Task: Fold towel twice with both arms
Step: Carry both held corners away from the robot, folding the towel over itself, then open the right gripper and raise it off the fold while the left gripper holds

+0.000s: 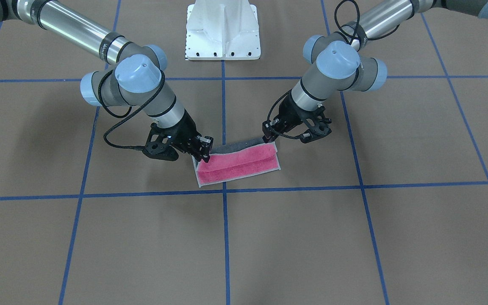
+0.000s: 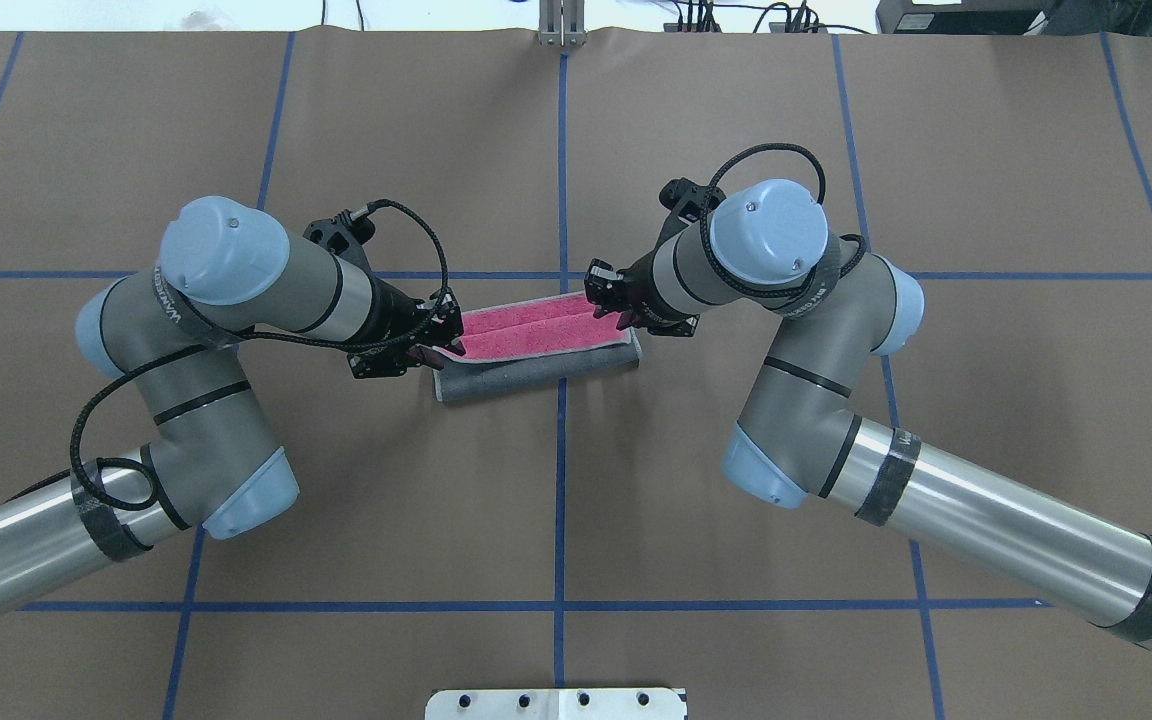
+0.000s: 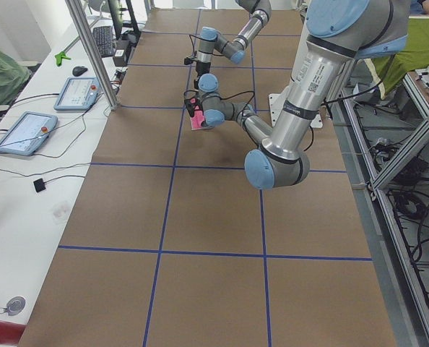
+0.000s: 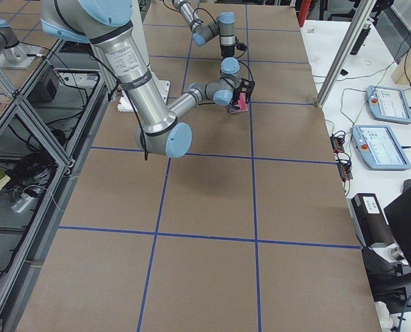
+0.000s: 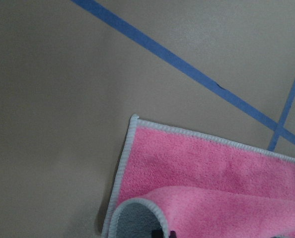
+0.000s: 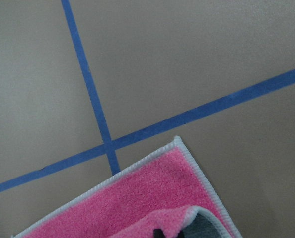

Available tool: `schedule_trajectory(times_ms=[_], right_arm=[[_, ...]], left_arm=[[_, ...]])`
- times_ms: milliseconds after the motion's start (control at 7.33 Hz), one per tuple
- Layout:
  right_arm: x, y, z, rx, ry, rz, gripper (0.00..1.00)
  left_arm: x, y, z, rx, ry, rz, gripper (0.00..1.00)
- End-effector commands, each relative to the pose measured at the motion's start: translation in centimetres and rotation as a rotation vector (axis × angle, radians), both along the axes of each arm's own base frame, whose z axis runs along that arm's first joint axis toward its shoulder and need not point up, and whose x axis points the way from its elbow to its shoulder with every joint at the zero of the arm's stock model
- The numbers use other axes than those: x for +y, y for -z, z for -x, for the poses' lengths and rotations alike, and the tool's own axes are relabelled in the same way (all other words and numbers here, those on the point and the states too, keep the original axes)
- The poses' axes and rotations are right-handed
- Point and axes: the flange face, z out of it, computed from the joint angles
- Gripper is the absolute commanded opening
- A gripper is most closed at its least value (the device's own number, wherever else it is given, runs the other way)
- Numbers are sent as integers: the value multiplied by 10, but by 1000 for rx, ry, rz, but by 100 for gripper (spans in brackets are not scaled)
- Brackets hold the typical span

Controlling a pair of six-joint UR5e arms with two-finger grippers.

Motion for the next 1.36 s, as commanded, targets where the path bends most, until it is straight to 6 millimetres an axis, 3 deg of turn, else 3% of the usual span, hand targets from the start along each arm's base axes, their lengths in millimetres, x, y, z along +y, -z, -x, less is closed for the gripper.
schedule_trajectory(times_ms=[0,545,955,1227], right_arm=[[0,1,0,-2,0,-1,99],[0,3,0,-3,1,0,99],[-30,1,-33,-13,-4,18,99],[-46,-12,-56,-5,15,8,99]], left_arm=[[0,0,0,1,0,-1,100],[-1,0,-1,0,1,1,100],[-14,10,-21,-7,1,7,100],[-20,16,-35,-11,-4,9,100]])
